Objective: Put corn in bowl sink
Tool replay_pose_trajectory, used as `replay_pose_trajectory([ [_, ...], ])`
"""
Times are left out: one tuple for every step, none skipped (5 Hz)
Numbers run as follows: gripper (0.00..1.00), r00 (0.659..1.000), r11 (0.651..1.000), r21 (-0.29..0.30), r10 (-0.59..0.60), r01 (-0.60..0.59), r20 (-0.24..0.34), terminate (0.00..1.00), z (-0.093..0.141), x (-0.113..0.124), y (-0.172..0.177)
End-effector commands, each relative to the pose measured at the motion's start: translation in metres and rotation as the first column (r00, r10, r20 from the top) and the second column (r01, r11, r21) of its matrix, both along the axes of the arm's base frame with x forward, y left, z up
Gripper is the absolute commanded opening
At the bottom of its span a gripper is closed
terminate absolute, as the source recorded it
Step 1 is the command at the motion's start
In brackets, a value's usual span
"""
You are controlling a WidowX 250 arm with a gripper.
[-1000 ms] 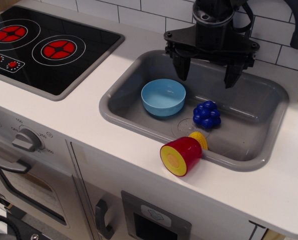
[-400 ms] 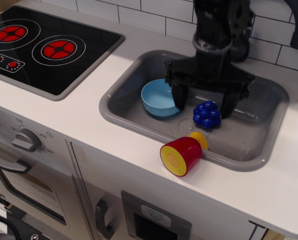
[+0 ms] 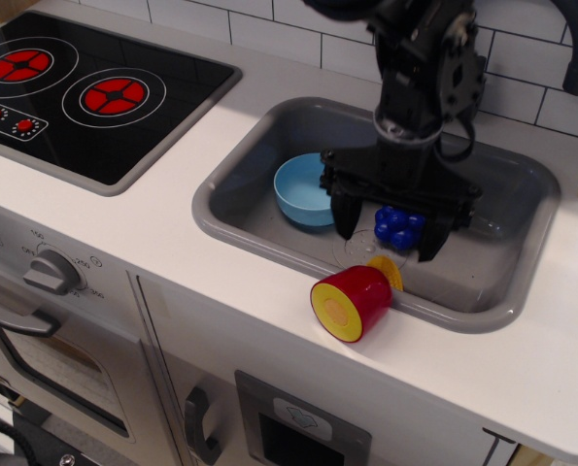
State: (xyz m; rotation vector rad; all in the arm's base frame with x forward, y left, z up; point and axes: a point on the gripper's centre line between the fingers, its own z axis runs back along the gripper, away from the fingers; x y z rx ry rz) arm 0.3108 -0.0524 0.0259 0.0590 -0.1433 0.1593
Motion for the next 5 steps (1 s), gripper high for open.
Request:
replay_pose_trajectory([
  [1.00, 1.000, 1.000, 0.016, 0.019, -0.019, 0.014, 0.00, -0.018, 0.006, 0.003],
  [1.00, 1.000, 0.999, 0.012, 0.031, -0.031, -0.002, 0.00, -0.029, 0.005, 0.002],
  [1.00, 1.000, 1.000, 0.002, 0.019, -0.019, -0.012, 0.00, -0.035, 0.002, -0.001],
  [0.00, 0.999, 0.999, -0.001, 0.035, -0.035, -0.016, 0.00, -0.035, 0.001, -0.002],
  [0.00, 0.998, 0.999, -0.003, 0.051, -0.051, 0.021, 0.00, -0.030, 0.000, -0.002],
])
